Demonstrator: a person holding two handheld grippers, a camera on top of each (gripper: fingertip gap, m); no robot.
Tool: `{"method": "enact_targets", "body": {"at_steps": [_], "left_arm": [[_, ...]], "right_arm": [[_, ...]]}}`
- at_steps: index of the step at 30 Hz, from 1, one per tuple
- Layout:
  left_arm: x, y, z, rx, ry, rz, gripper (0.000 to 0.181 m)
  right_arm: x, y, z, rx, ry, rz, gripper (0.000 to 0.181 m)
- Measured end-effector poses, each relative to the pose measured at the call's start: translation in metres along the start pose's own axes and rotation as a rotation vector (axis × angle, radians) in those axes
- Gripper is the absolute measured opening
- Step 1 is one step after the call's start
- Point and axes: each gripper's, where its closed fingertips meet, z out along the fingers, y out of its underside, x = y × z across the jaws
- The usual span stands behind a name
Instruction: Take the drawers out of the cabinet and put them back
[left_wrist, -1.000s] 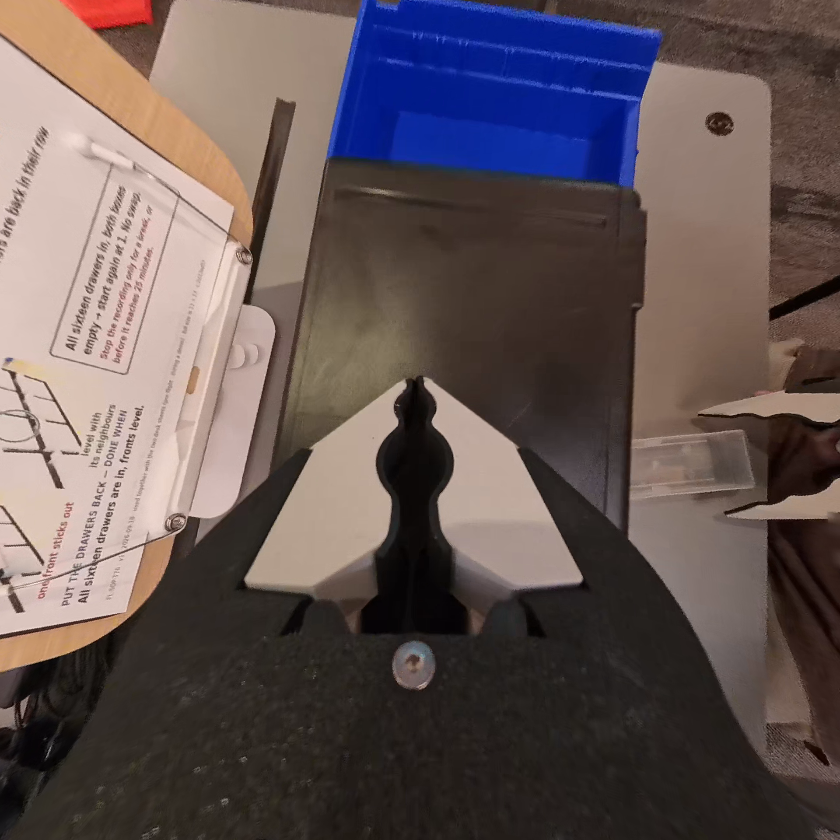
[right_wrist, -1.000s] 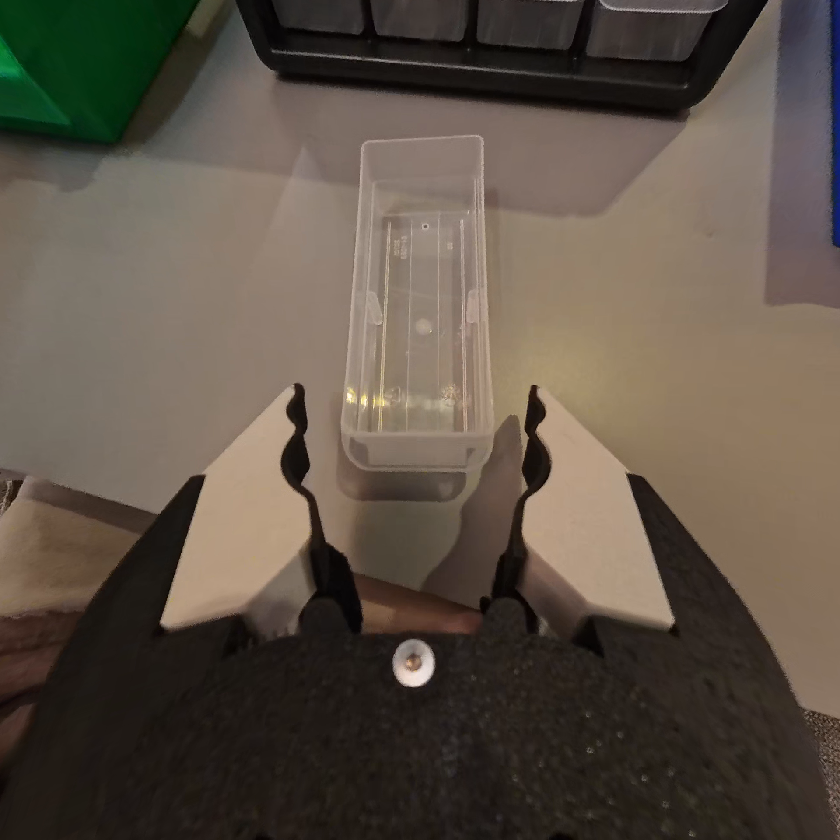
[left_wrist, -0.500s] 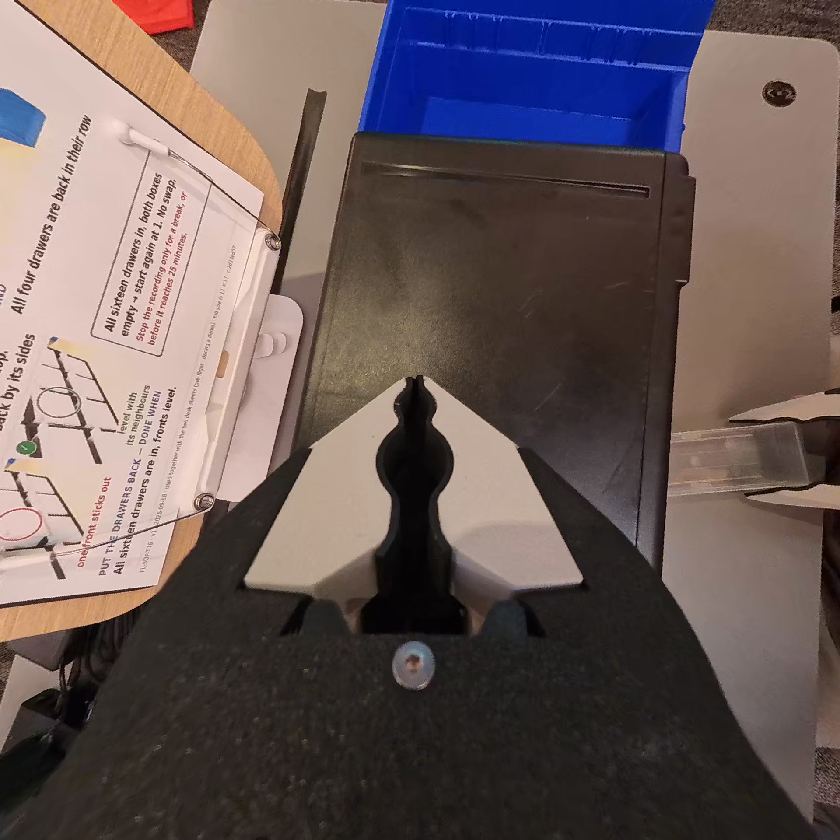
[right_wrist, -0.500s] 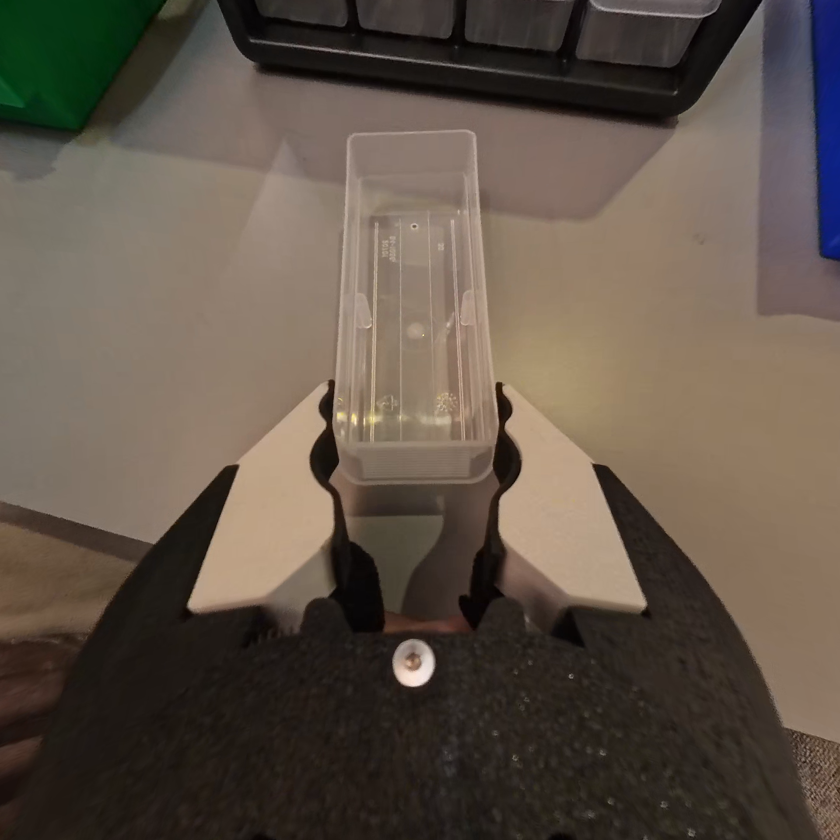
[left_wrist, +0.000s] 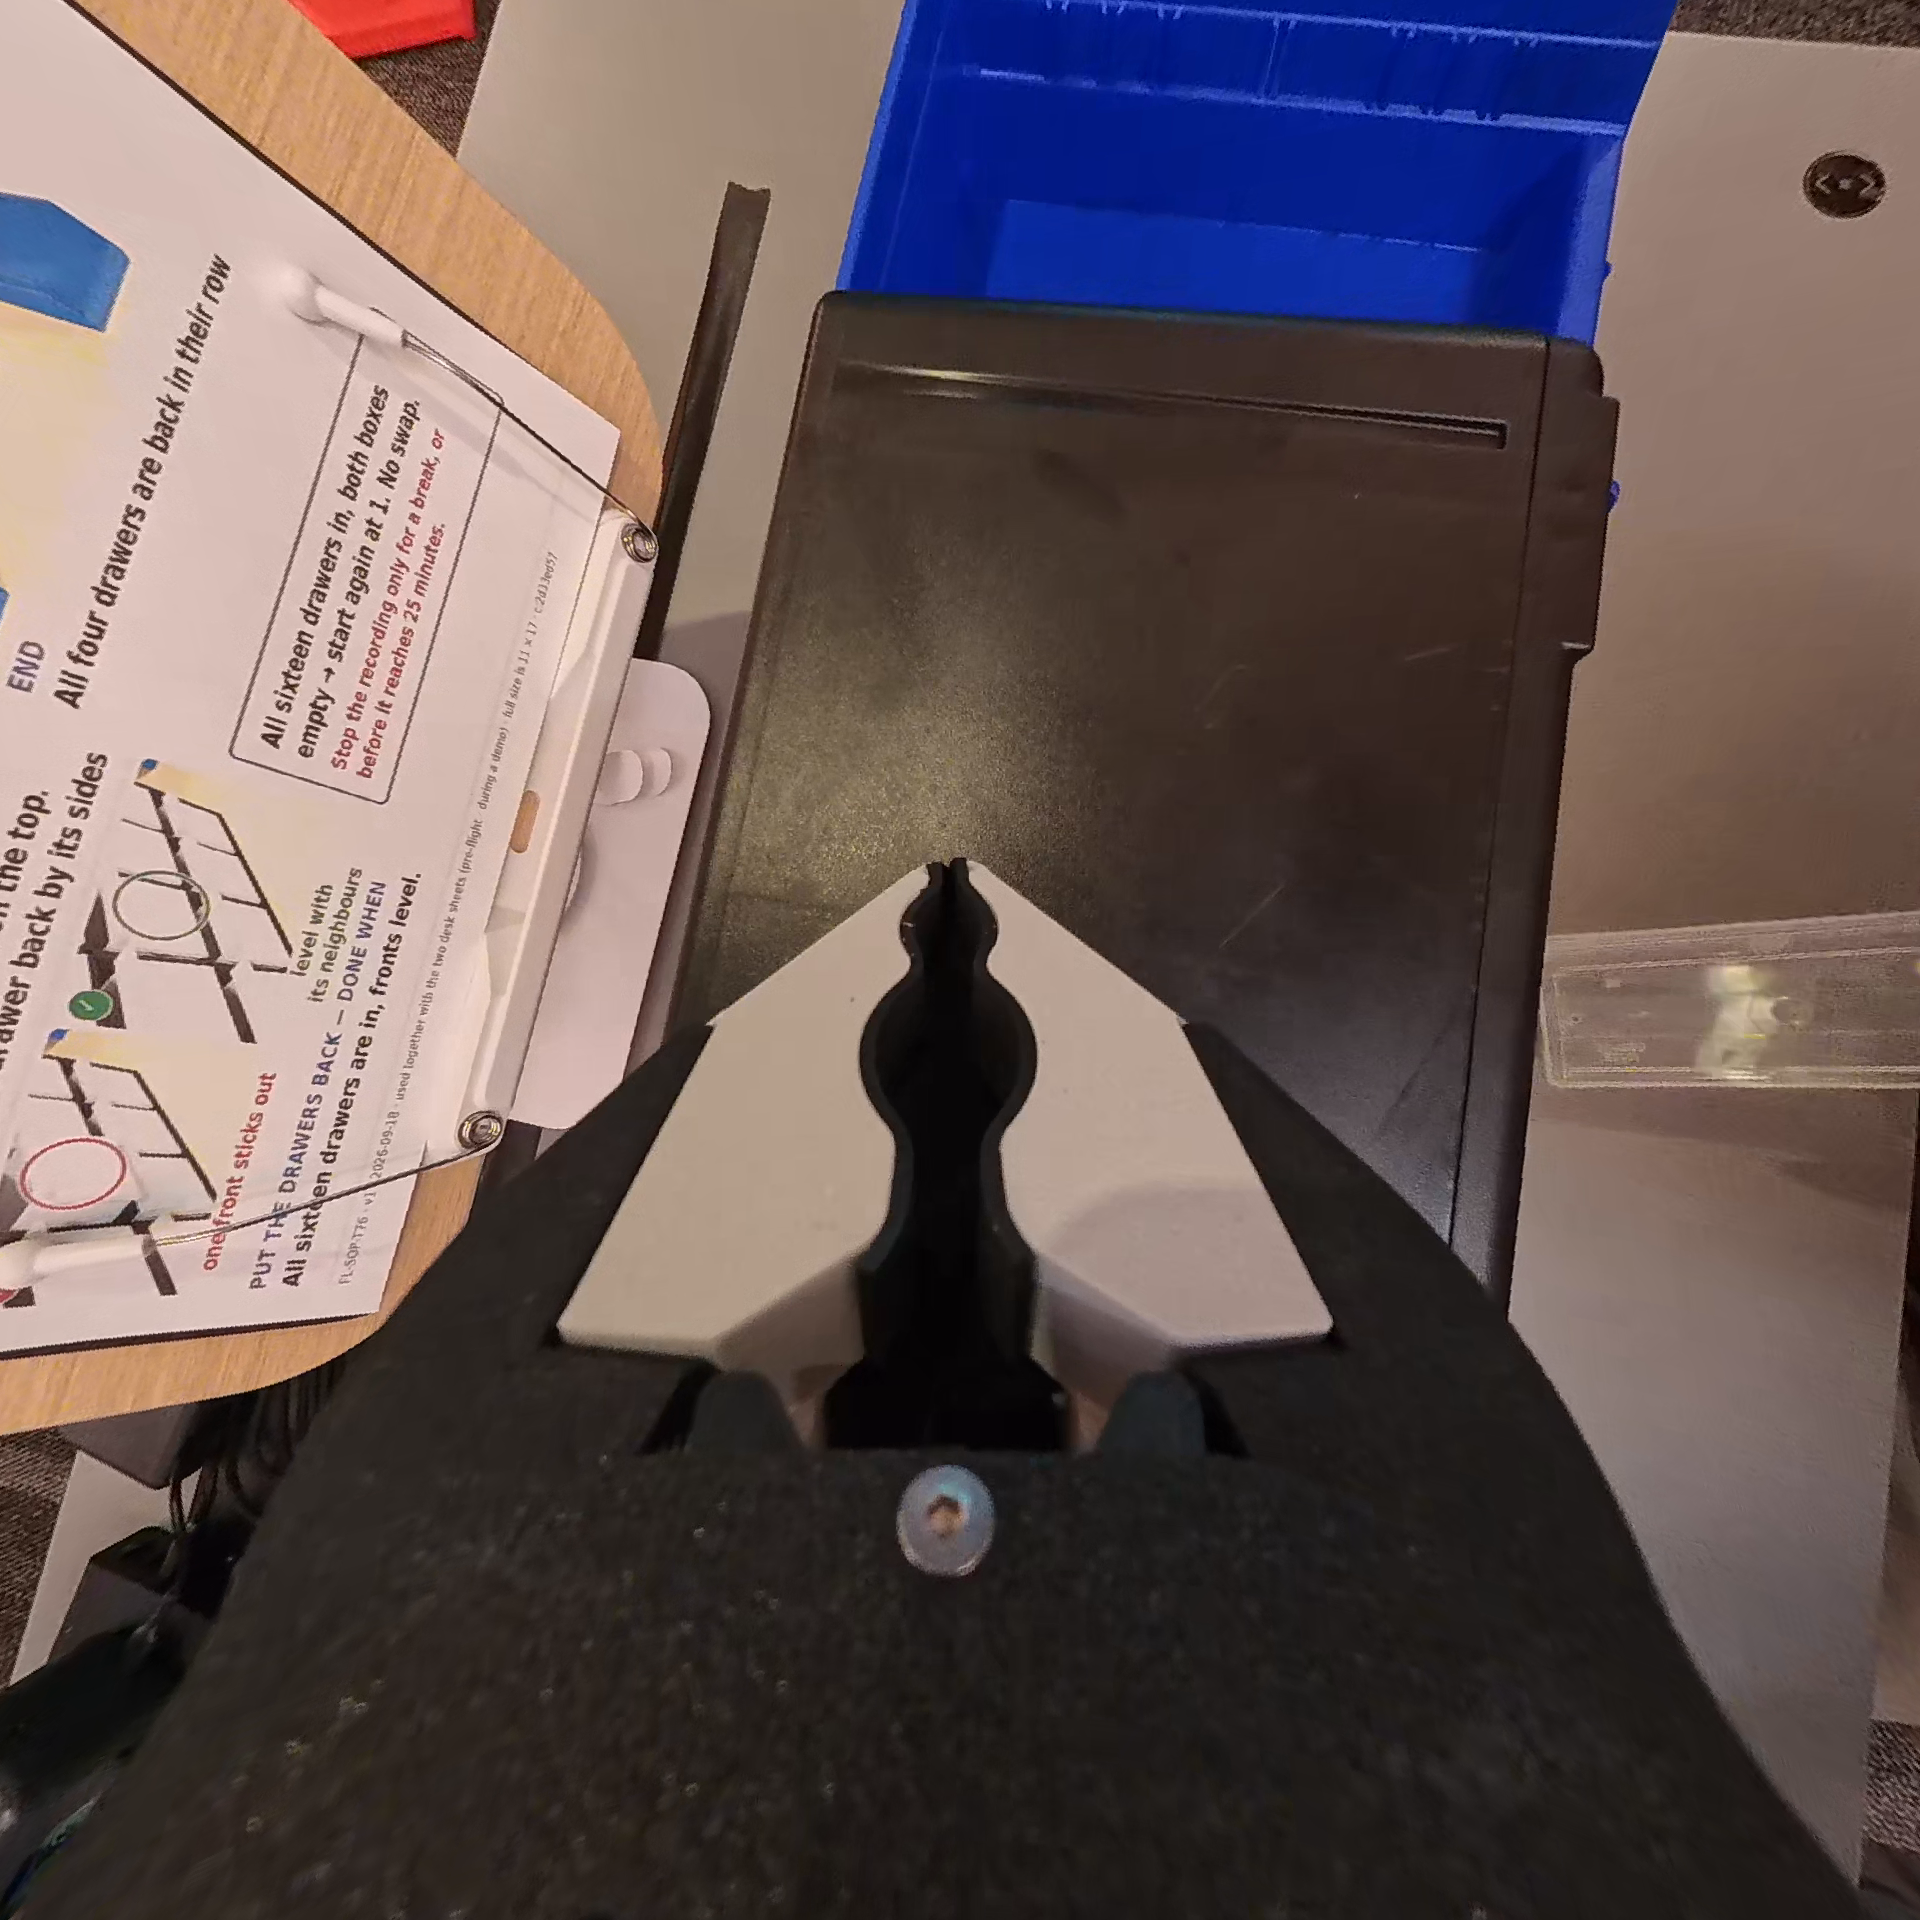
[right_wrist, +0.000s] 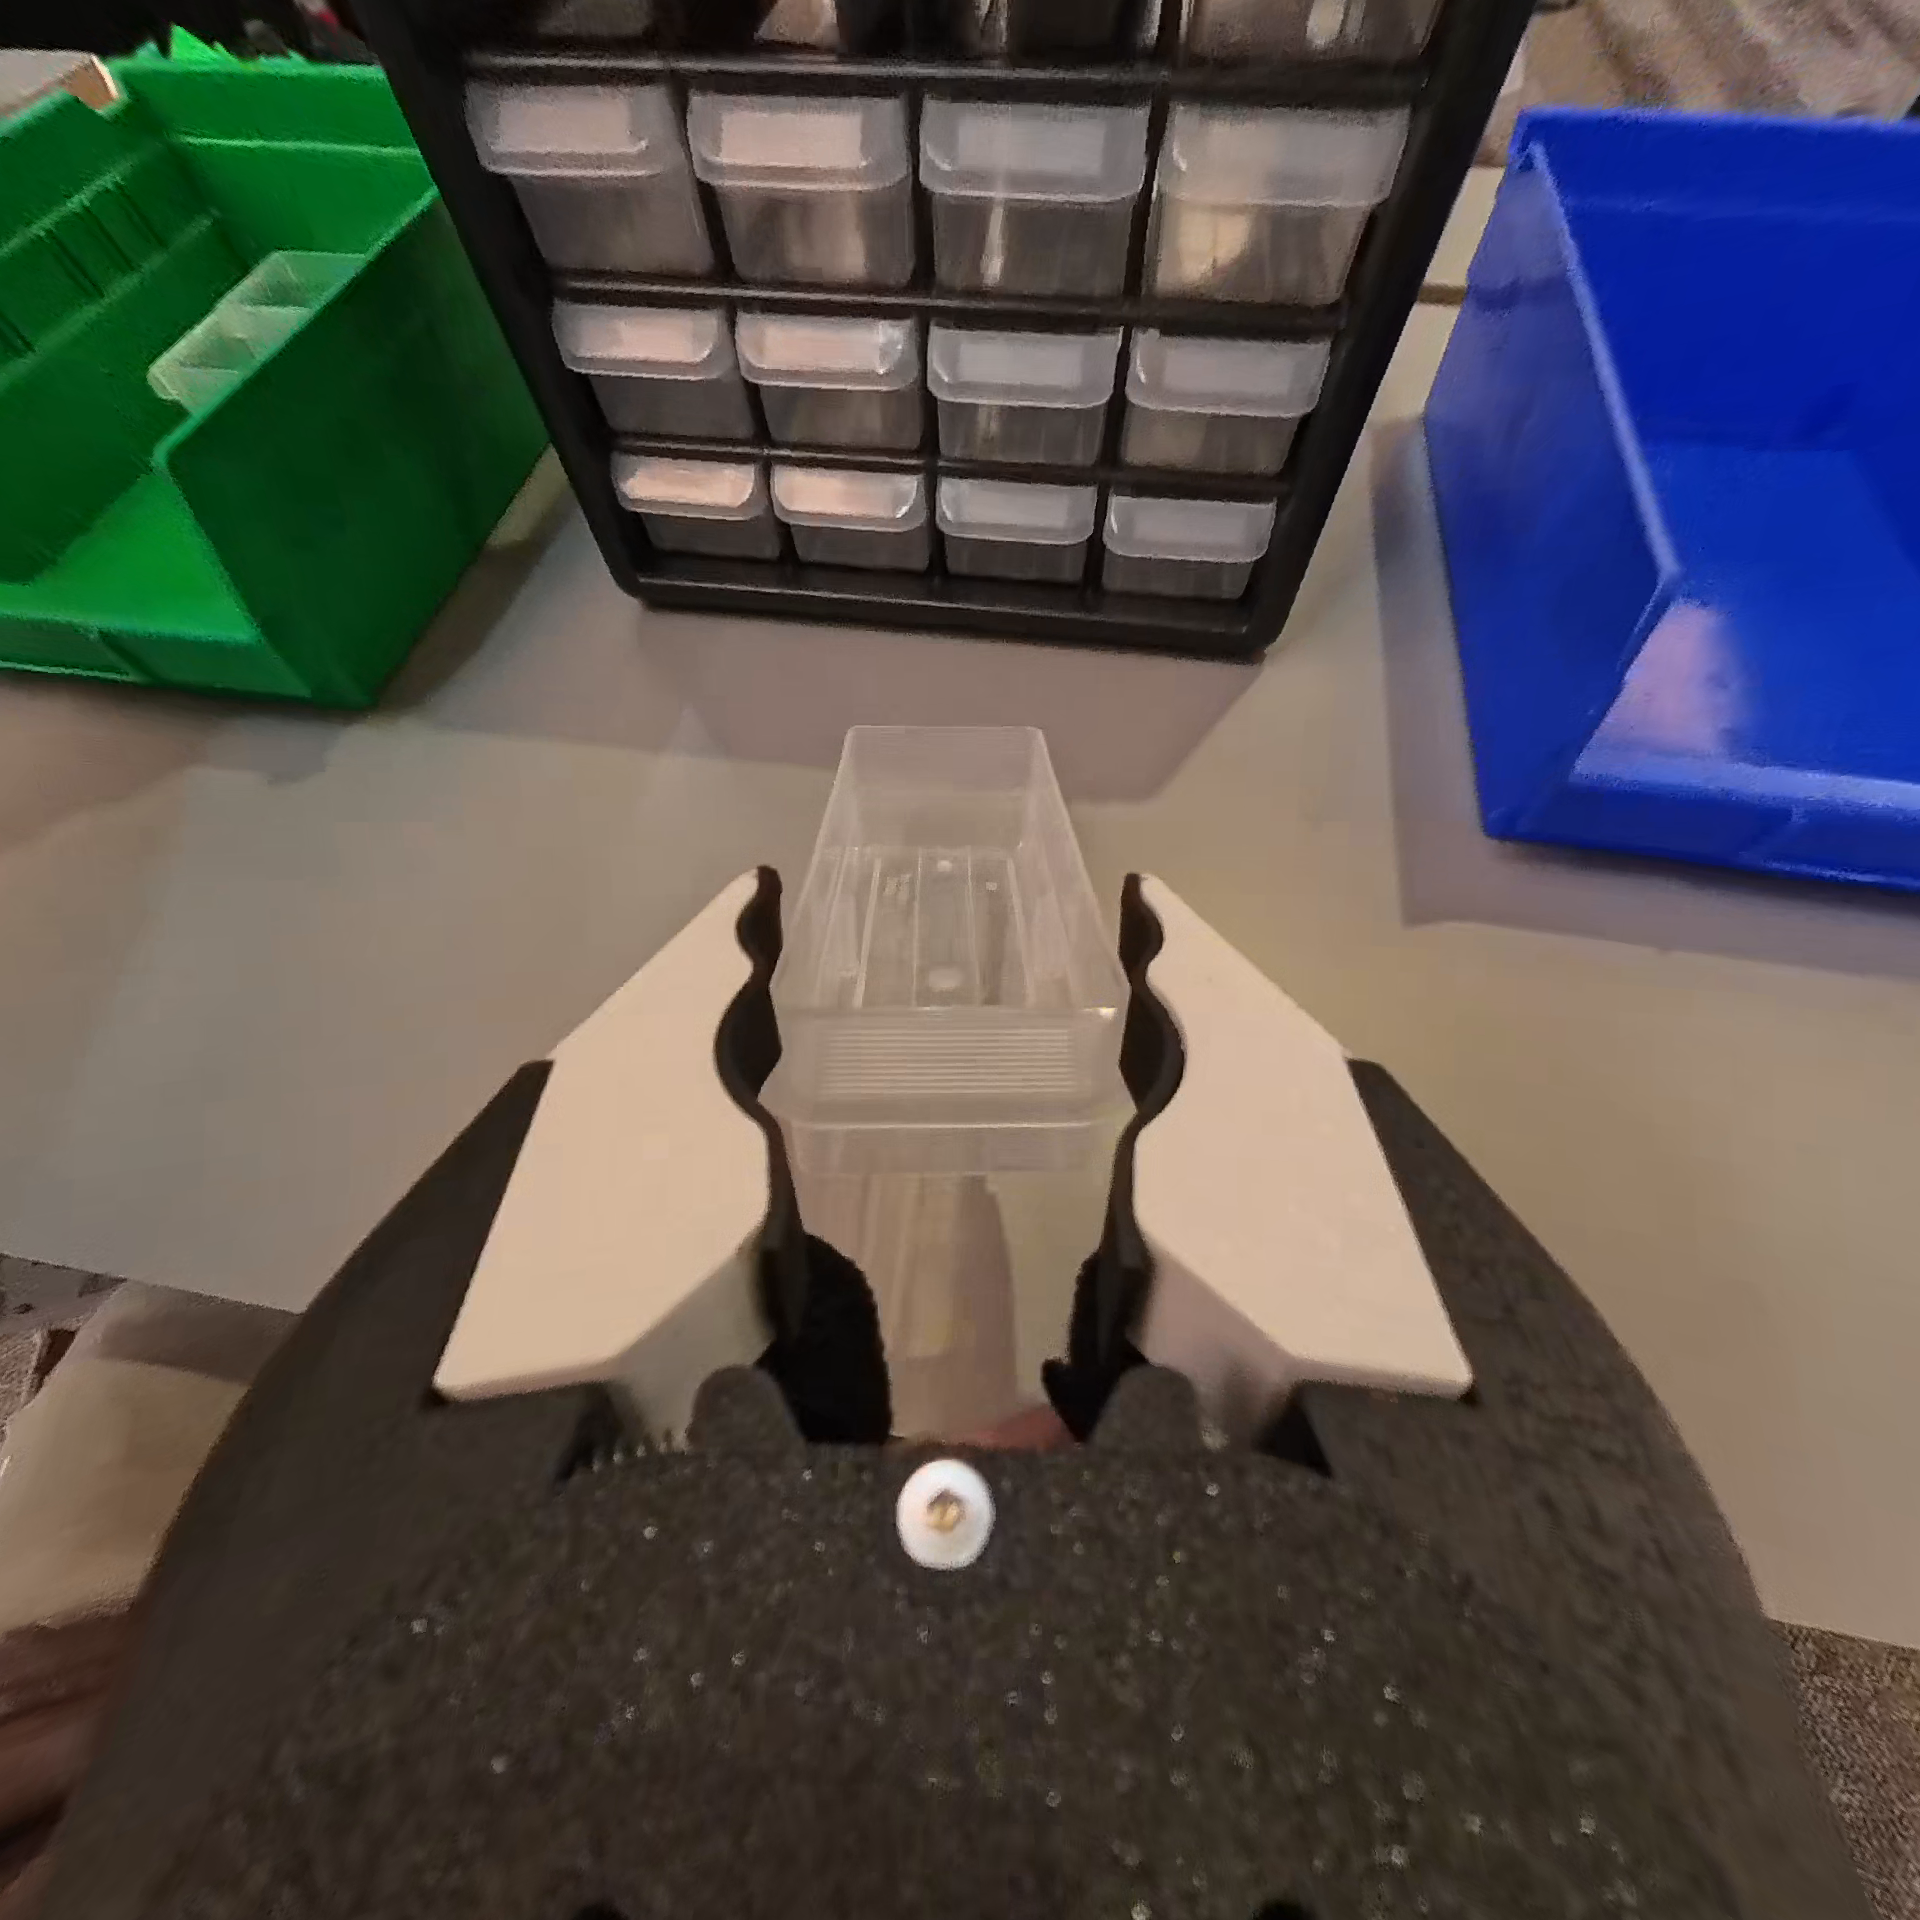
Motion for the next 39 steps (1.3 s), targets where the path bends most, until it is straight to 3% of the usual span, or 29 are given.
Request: {"method": "enact_targets", "body": {"at_steps": [3,14,22,27,32,39], "left_arm": [[0.001,0.000,0.000,0.004,0.007,-0.005,0.000],[0.006,0.001,-0.001,0.002,0.021,0.009,0.000],[0.006,0.001,-0.001,-0.012,0.011,0.026,0.000],[0.006,0.001,-0.001,-0.011,0.015,0.024,0.000],[0.006,0.001,-0.001,-0.002,0.025,0.019,0.000],[0.007,0.001,-0.001,-0.010,0.017,0.026,0.000]], "right_arm": [[0.000,0.006,0.002,-0.039,-0.006,0.006,0.065],[0.011,0.087,0.018,-0.226,-0.030,0.060,0.065],[0.008,0.075,0.015,-0.404,-0.073,0.083,0.078],[0.005,0.096,0.014,-0.550,-0.098,0.078,0.075],[0.010,0.089,0.017,-0.502,-0.041,0.038,0.063],[0.015,0.033,0.029,-0.354,-0.031,0.037,0.061]]}}
